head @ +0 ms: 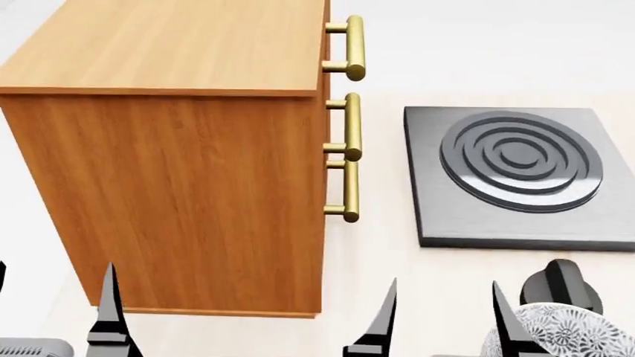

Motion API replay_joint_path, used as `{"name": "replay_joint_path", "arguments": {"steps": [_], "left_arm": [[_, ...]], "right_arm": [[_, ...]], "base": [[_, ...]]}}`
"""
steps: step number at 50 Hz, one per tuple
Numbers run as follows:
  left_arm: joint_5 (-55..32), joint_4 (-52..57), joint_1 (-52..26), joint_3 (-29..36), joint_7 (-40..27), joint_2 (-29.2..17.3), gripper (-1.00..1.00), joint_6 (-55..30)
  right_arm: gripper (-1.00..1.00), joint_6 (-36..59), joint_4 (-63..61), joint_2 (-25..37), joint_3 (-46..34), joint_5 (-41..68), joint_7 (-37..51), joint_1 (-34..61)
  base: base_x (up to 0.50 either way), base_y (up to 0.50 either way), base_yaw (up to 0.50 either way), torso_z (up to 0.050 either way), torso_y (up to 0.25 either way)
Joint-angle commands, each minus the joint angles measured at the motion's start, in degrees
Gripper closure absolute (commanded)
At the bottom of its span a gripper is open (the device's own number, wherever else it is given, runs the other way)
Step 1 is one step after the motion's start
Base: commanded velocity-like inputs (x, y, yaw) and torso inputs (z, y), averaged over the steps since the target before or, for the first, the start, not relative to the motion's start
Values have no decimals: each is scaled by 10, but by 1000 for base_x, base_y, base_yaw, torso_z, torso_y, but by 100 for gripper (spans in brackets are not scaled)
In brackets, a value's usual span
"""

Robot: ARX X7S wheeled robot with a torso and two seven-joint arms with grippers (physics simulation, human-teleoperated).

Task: Put the bowl on the top of the cabinet.

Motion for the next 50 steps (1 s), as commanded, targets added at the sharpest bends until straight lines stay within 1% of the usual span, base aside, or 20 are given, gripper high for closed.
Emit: {"name": "replay_joint_path", "arguments": {"steps": [1, 6, 7, 9, 11, 13, 14, 16, 17, 19, 22, 24, 25, 27, 28, 32, 37, 40, 50], "left_arm": [[-2, 0, 0, 2, -3, -2, -100, 1], [-2, -3, 0, 4, -3, -3, -100, 3], [-2, -5, 0, 4, -3, -3, -100, 4], [-2, -3, 1, 4, -4, -4, -100, 3], [-4, -4, 1, 3, -4, -4, -100, 3], [-5, -4, 0, 2, -4, -5, -100, 3], [-5, -4, 0, 3, -5, -5, -100, 3], [-6, -8, -2, 3, -4, -5, -100, 5], [-6, -8, -2, 4, -4, -4, -100, 5], [-6, -10, -2, 6, -4, -3, -100, 7], [-6, -13, -6, 8, -4, -3, -100, 6], [-4, -17, -8, 10, -4, -3, -100, 6], [-5, -18, -10, 11, -4, -3, -100, 5], [-6, -18, -11, 11, -5, -3, -100, 3], [-6, -19, -12, 11, -5, -3, -100, 3], [-5, -24, -13, 14, -5, -3, -100, 5], [-4, -20, -12, 14, -8, -5, -100, 2], [-5, -21, -12, 14, -8, -6, -100, 4], [-6, -28, -11, 15, -11, -7, -100, 10]], "right_arm": [[-100, 15, 4, -3, -12, -34, 27, 2], [-100, 52, -5, -7, 0, -16, 30, 8], [-100, 74, -8, -15, 13, -2, 38, 10], [-100, 82, -9, -10, 10, -9, 39, 14], [-100, 131, -28, -10, 30, 24, 34, 20], [-100, 150, -40, -2, 32, 28, 31, 22], [-100, 196, -49, 0, 38, 46, 27, 29], [-100, 233, -59, 0, 51, 63, 28, 36], [-100, 261, -63, 2, 54, 61, 37, 42], [-100, 270, -69, 11, 48, 50, 43, 43], [-100, 352, -93, 20, 60, 79, 34, 55], [-100, 349, -105, 32, 51, 69, 35, 52], [-100, 388, -115, 39, 51, 78, 30, 57], [-100, 392, -124, 48, 44, 69, 35, 57], [-100, 416, -139, 55, 48, 75, 32, 58], [-100, 440, -169, 68, 55, 80, 32, 51], [-100, 457, -178, 76, 43, 73, 38, 50], [-100, 446, -189, 89, 25, 53, 49, 46], [-100, 491, -216, 104, 8, 49, 55, 39]], "base": [[0, 0, 0, 0, 0], [0, 0, 0, 0, 0], [0, 0, 0, 0, 0], [0, 0, 0, 0, 0], [0, 0, 0, 0, 0], [0, 0, 0, 0, 0], [0, 0, 0, 0, 0], [0, 0, 0, 0, 0], [0, 0, 0, 0, 0], [0, 0, 0, 0, 0], [0, 0, 0, 0, 0], [0, 0, 0, 0, 0], [0, 0, 0, 0, 0], [0, 0, 0, 0, 0], [0, 0, 0, 0, 0], [0, 0, 0, 0, 0], [0, 0, 0, 0, 0], [0, 0, 0, 0, 0], [0, 0, 0, 0, 0]]}}
